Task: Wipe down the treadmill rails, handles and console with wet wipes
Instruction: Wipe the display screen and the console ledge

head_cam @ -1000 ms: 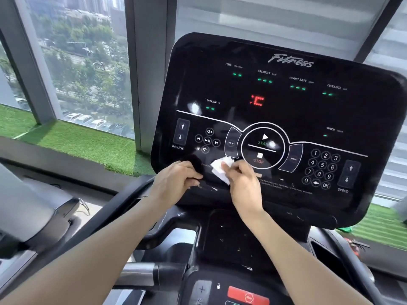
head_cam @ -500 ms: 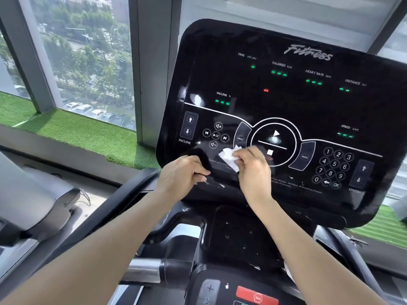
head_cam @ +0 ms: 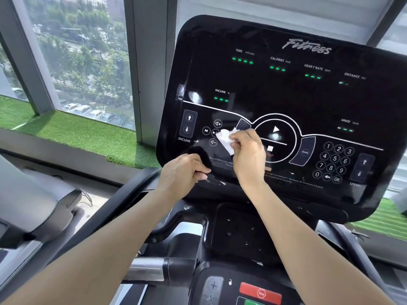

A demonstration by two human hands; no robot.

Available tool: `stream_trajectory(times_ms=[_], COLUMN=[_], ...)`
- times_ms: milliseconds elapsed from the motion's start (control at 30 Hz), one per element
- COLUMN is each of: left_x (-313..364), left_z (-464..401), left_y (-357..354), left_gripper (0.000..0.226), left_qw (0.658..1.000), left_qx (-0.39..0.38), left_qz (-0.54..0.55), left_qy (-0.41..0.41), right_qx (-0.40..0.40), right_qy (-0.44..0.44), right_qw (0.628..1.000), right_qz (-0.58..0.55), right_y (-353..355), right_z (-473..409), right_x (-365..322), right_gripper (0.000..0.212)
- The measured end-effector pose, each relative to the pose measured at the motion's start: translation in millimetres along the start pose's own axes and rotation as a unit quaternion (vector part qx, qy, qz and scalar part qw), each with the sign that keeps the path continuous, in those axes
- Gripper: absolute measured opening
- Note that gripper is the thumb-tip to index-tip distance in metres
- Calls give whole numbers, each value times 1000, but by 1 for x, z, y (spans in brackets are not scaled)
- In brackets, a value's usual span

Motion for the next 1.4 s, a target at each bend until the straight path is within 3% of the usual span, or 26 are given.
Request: stream_trajectory(times_ms=[267,467,567,633,700,767,867,933,1033,1133,1200,1233,1333,1400], left_x=[-2,-2,-6,-13,-20,-22,-23,-25,-27,-28,-27,-27,-27,-28], left_z=[0,-1,1,3,4,4,3,1,1,2,2,1,1,3], left_y=[1,1,4,11,17,21,24,23,22,22,22,23,22,22], left_gripper=[17,19,19,19,19,18,16,14,15,17,18,18,22,24], left_qw=[1000,1000,1000,999,999,999,998,997,995,994,995,995,996,996], left_qx=[5,-20,-17,0,8,7,5,8,9,0,-17,-24,-42,-49], left_qz=[4,-4,4,21,38,43,57,75,89,87,77,71,52,50], left_qy=[-10,-9,-26,-28,-23,-25,-31,-34,-45,-60,-61,-60,-58,-63], right_qx=[-32,54,32,-20,-63,-44,50,94,35,-64,-69,-50,47,76], right_qy=[21,-77,0,97,137,97,-47,-80,-23,141,182,171,22,-15], right_qw=[999,996,999,992,986,993,998,992,999,988,981,983,999,997], right_qz=[13,-4,32,76,76,52,6,1,-23,0,26,33,-6,14], right_y=[1,16,5,-11,-20,-12,14,15,-18,-41,-35,-27,-4,-3], right_z=[46,-19,14,46,50,25,-21,-24,3,26,10,-5,-50,-53], right_x=[17,19,-2,-23,-26,-15,12,6,-27,-60,-59,-57,-31,-35], right_gripper=[27,29,29,27,30,36,32,32,19,25,28,27,19,21])
Point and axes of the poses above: each hand's wrist, its own z-axis away from the middle knuckle, its own y-axis out of the back of the hand, x = y × z, the point moved 7 cm from there along -z, towards the middle knuckle, and after that the axes turned 15 degrees about z, right-handed, at the moved point
